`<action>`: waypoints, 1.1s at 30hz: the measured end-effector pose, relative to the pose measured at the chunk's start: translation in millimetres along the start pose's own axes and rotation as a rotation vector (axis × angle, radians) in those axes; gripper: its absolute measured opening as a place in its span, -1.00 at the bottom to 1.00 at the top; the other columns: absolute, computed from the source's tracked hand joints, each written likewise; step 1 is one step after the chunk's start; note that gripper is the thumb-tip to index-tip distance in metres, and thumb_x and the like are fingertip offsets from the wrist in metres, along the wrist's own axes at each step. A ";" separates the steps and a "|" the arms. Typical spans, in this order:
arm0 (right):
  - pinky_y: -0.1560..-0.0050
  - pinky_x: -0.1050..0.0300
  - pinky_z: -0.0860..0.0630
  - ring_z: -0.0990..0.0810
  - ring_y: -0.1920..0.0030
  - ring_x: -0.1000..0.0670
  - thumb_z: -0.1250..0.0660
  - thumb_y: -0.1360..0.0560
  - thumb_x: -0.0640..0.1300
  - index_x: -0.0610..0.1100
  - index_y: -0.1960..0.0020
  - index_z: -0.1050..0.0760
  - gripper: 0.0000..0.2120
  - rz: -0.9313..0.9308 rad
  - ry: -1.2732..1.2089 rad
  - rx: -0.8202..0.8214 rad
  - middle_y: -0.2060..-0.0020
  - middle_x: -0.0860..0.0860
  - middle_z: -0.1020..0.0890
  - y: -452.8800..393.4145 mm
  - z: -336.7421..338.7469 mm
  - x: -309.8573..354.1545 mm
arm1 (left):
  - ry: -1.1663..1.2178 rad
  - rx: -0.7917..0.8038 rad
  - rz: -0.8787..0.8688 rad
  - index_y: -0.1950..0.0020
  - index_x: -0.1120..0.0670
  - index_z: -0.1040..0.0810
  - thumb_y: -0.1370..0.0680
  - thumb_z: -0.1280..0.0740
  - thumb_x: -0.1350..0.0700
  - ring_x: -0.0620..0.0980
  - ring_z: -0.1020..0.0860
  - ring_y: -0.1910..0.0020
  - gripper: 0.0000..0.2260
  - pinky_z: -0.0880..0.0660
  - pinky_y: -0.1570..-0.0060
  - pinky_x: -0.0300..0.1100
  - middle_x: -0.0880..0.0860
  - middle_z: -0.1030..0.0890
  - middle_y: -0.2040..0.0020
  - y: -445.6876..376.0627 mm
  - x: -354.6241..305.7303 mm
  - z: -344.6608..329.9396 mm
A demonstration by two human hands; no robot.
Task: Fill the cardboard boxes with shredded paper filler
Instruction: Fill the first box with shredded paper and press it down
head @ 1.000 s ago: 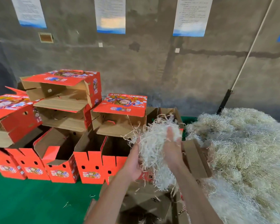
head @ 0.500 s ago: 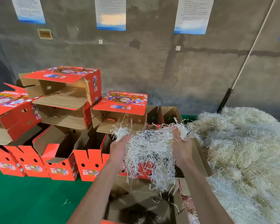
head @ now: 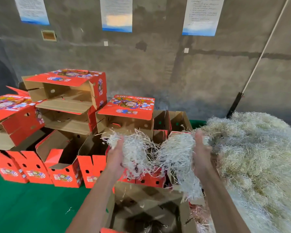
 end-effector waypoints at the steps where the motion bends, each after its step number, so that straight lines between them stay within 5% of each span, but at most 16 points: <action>1: -0.09 -0.16 -0.63 -0.70 -0.11 -0.14 -0.12 -0.46 0.53 -0.11 -0.34 -0.55 -0.19 -0.040 -0.049 0.075 -0.22 -0.25 -0.61 8.0 -14.6 1.3 | 0.009 0.055 0.012 -0.33 0.11 -0.53 -0.47 -0.43 -0.27 0.11 -0.61 -0.10 -0.41 -0.49 -0.24 0.21 0.11 -0.64 -0.10 5.1 6.2 -14.5; 3: 0.16 0.02 -0.68 -0.74 0.02 -0.03 -0.21 -0.48 0.46 -0.06 -0.11 -0.65 -0.37 -0.129 -0.231 0.360 0.00 -0.10 -0.74 27.3 -55.3 6.2 | 0.026 0.145 0.064 -0.37 0.13 -0.52 -0.51 -0.40 -0.20 0.15 -0.62 -0.02 -0.44 -0.53 -0.07 0.09 0.16 -0.64 -0.07 16.5 23.5 -37.8; 6: -0.09 0.02 -0.60 -0.66 -0.20 -0.06 -0.27 -0.55 0.32 -0.03 -0.34 -0.56 -0.46 -0.148 -0.371 0.618 -0.22 -0.08 -0.66 42.7 -92.3 6.6 | -0.014 0.212 0.143 -0.34 0.07 -0.54 -0.64 -0.30 0.04 0.29 -0.57 -0.11 -0.71 -0.54 -0.09 0.10 0.24 -0.53 -0.33 25.2 55.4 -41.6; 8: -0.10 0.06 -0.57 -0.68 -0.11 -0.09 -0.34 -0.52 0.30 -0.08 -0.34 -0.56 -0.43 -0.081 -0.297 0.546 -0.12 -0.08 -0.70 36.0 -89.3 1.1 | 0.088 0.358 0.083 -0.40 0.01 -0.55 -0.53 -0.43 -0.11 0.24 -0.62 -0.13 -0.53 -0.59 -0.01 0.10 0.19 -0.53 -0.37 25.8 52.6 -48.6; 10: -0.08 0.02 -0.53 -0.66 0.07 -0.14 -0.37 -0.43 0.40 -0.21 -0.17 -0.58 -0.31 0.046 -0.084 0.317 0.08 -0.11 -0.69 20.7 -71.3 -6.1 | 0.142 0.502 0.046 -0.49 0.00 -0.44 -0.45 -0.32 -0.40 0.11 -0.58 -0.27 -0.27 -0.54 -0.19 0.11 0.12 -0.58 -0.34 31.4 40.6 -61.4; 12: 0.12 0.16 -0.46 -0.55 0.31 0.10 -0.29 -0.37 0.54 -0.17 0.01 -0.44 -0.26 0.222 0.173 0.123 0.31 0.04 -0.57 17.1 -56.8 -5.3 | 0.074 0.355 0.188 -0.48 -0.01 -0.44 -0.28 -0.35 -0.55 0.15 -0.59 -0.26 -0.07 -0.45 -0.30 0.21 0.11 -0.61 -0.31 23.9 49.8 -51.8; 15: 0.30 0.35 -0.36 -0.48 0.25 0.19 -0.18 -0.46 0.52 -0.16 -0.30 -0.40 -0.21 0.296 0.326 0.133 0.27 0.19 -0.49 24.3 -66.7 -10.8 | -0.076 0.350 0.194 -0.43 -0.13 -0.46 -0.24 -0.49 -0.47 0.16 -0.43 -0.43 -0.16 -0.33 -0.41 0.24 0.09 -0.43 -0.48 21.1 59.9 -52.4; 17: 0.28 0.30 -0.37 -0.48 0.24 0.11 -0.16 -0.48 0.50 -0.15 -0.19 -0.45 -0.28 0.313 0.331 0.140 0.27 0.15 -0.49 25.5 -77.1 -16.4 | -0.172 0.251 0.149 -0.50 -0.16 -0.33 -0.21 -0.50 -0.47 0.07 -0.34 -0.47 -0.07 -0.26 -0.44 0.17 0.02 -0.33 -0.54 23.4 56.6 -58.6; 21: 0.29 0.05 -0.35 -0.37 0.36 0.01 -0.23 -0.51 0.42 -0.18 0.23 -0.41 -0.37 0.364 0.215 0.123 0.40 -0.04 -0.41 28.1 -80.2 -10.1 | -0.246 0.096 0.008 -0.49 0.07 -0.31 -0.23 -0.41 -0.50 -0.03 -0.53 -0.18 0.00 -0.46 -0.16 -0.05 0.04 -0.53 -0.31 19.4 42.4 -63.3; 23: 0.30 0.06 -0.36 -0.39 0.38 0.02 -0.27 -0.53 0.37 -0.18 0.28 -0.42 -0.40 0.356 0.131 0.178 0.43 -0.04 -0.43 25.9 -75.5 -4.5 | -0.251 0.039 -0.021 -0.46 0.15 -0.30 -0.33 -0.45 -0.40 -0.07 -0.59 -0.03 -0.09 -0.54 0.01 -0.10 0.00 -0.58 -0.11 18.6 35.5 -57.2; 25: 0.35 0.12 -0.29 -0.31 0.45 0.07 -0.29 -0.48 0.43 -0.06 0.30 -0.35 -0.44 0.320 0.122 0.170 0.48 0.04 -0.36 24.0 -67.7 -0.7 | -0.281 0.036 -0.062 -0.38 0.05 -0.31 -0.43 -0.43 -0.29 -0.23 -0.46 0.24 -0.31 -0.37 0.29 -0.25 -0.14 -0.46 0.17 17.4 30.2 -51.3; 27: 0.36 0.15 -0.29 -0.30 0.48 0.08 -0.31 -0.42 0.48 -0.04 0.27 -0.35 -0.43 0.261 0.122 0.162 0.48 0.07 -0.37 21.6 -64.1 -2.4 | -0.313 0.041 -0.052 -0.27 0.07 -0.39 -0.38 -0.45 -0.32 -0.19 -0.43 0.38 -0.35 -0.33 0.34 -0.22 -0.12 -0.44 0.31 20.9 26.3 -47.3; 30: 0.30 0.10 -0.40 -0.42 0.38 -0.02 -0.42 -0.38 0.40 -0.19 0.14 -0.54 -0.39 0.107 -0.017 0.125 0.36 -0.05 -0.52 9.8 -40.4 -8.7 | -0.233 0.088 -0.018 -0.14 0.08 -0.65 -0.41 -0.48 -0.21 0.02 -0.69 0.28 -0.54 -0.53 0.38 -0.22 0.05 -0.71 0.16 14.4 16.4 -30.0; 33: 0.01 -0.33 -0.55 -0.53 0.18 -0.21 -0.47 -0.43 0.25 -0.40 -0.19 -0.47 -0.26 0.053 -0.137 0.076 0.04 -0.43 -0.58 2.0 -9.7 -6.7 | -0.033 0.104 -0.016 0.10 0.02 -0.75 -0.51 -0.42 -0.12 0.13 -0.72 0.13 -0.76 -0.61 0.33 -0.10 0.14 -0.73 0.02 6.8 -0.8 -4.0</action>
Point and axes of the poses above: each hand's wrist, its own y-axis away from the middle knuckle, its own z-axis out of the back of the hand, x = y × z, the point moved 7 cm from there along -y, towards the middle knuckle
